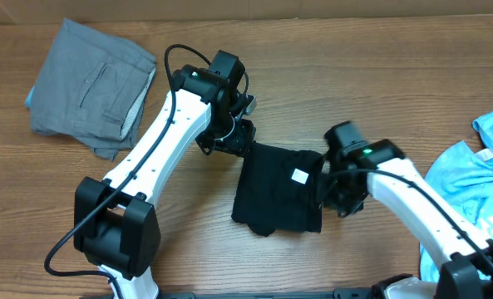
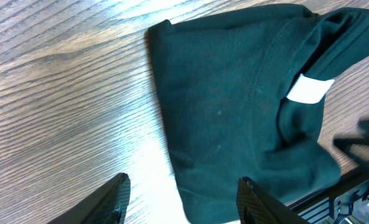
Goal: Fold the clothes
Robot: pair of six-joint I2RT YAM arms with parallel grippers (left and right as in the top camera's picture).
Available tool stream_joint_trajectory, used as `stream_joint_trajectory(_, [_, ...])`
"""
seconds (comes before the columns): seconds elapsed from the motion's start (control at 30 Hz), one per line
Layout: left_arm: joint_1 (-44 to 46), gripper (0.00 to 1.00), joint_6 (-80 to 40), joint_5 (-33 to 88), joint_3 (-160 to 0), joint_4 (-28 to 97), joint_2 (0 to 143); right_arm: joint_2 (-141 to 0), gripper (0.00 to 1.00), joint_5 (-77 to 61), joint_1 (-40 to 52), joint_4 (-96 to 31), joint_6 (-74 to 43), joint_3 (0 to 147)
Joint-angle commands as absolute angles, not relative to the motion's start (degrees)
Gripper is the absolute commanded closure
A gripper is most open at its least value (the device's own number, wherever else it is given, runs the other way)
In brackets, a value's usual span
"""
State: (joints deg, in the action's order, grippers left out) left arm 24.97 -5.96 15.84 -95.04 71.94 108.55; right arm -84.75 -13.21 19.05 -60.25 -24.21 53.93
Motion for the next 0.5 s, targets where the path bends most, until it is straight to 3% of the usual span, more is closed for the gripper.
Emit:
stream_joint_trajectory(0.0, [24.77, 0.42, -5.08, 16.53, -94.61, 71.5, 108.66, -82.39, 0.44, -11.66, 14.26, -56.05, -25.76, 56.18])
stream_joint_trajectory(0.17, [24.77, 0.43, -5.1, 16.58, -92.27, 71.07, 108.66, -83.64, 0.45, -14.13, 9.98, -46.85, -25.74, 55.83])
stream_joint_trajectory(0.4, [24.77, 0.45, -5.1, 19.55, -88.27, 68.53, 108.66, -88.31, 0.45, -21.89, 12.29, -39.16, -23.57, 55.83])
stream_joint_trajectory(0.43, [24.77, 0.45, -5.13, 20.38, -87.85, 67.83, 108.66, -88.84, 0.47, -21.32, 12.73, -38.04, -23.59, 55.83])
stream_joint_trajectory(0.47, [24.8, 0.45, -5.1, 21.41, -87.39, 66.98, 108.66, -89.27, 0.59, -20.25, 13.02, -37.08, -23.66, 55.83])
